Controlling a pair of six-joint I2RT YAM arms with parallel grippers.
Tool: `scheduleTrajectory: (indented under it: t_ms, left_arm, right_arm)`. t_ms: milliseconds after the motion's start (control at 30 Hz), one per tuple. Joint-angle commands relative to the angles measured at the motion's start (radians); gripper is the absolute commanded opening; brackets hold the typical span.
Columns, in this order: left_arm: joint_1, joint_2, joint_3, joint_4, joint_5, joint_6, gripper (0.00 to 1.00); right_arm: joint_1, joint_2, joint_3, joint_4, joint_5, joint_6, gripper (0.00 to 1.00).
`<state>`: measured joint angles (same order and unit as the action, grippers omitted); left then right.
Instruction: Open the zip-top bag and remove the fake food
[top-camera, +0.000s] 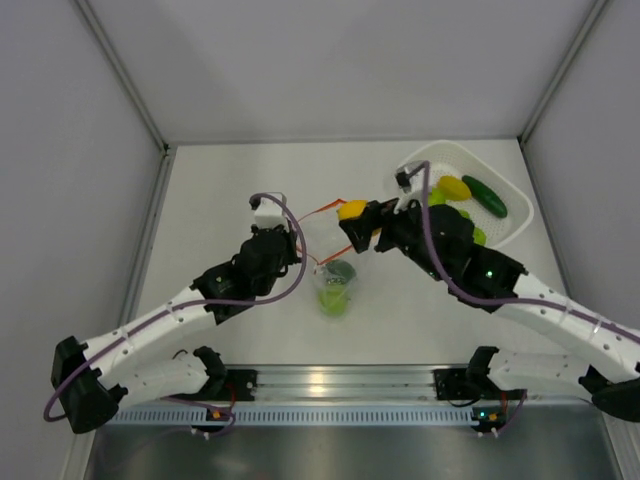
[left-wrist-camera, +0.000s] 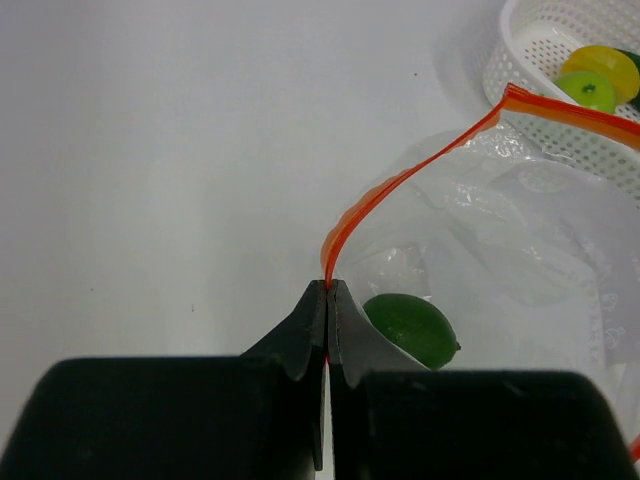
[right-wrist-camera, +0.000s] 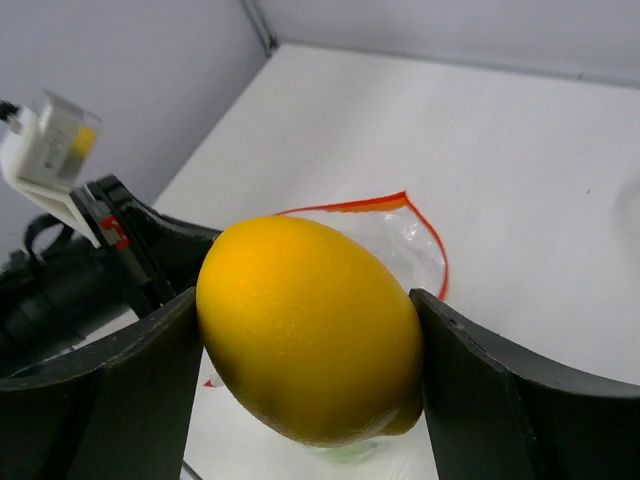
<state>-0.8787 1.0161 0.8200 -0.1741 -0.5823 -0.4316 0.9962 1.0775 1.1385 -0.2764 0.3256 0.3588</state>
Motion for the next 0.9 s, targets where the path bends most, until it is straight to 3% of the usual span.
scheduleTrajectory:
  t_ms: [0, 133, 200, 333, 533, 700, 867]
  left_arm:
    - [0.012, -0.025, 0.051, -0.033, -0.074, -0.015, 0.0]
    - [0.018, -0.03, 0.087, -0.074, -0.079, -0.018, 0.0]
    - [0.02, -0.031, 0.105, -0.105, -0.088, -0.016, 0.0]
    - [0.02, -0.047, 0.149, -0.152, -0.08, -0.015, 0.0]
    - [0.02, -0.08, 0.162, -0.173, -0.054, -0.021, 0.0]
    - [0.02, -0.082, 0.159, -0.173, 0.01, -0.039, 0.0]
    - [0.021, -0.062, 0.156, -0.169, 0.056, -0.055, 0.0]
  right_arm:
    - [-0.019, -0.138, -0.046, 0.167, 0.124, -0.004, 0.42]
    - [-0.129, -0.146, -0.039, 0.071, 0.268, -0.001, 0.42]
    - [-0.21, -0.127, -0.045, 0.005, 0.236, 0.017, 0.42]
    - [-0.495, -0.081, -0.077, -0.033, 0.213, 0.046, 0.43]
    - [-0.723, 0.088, -0.057, -0.078, 0.237, 0.034, 0.45]
    - [-0.827, 0.263, -0.013, -0.078, 0.231, 0.014, 0.48]
    - [-0.93, 0.435, 0.069, -0.087, 0.172, 0.008, 0.61]
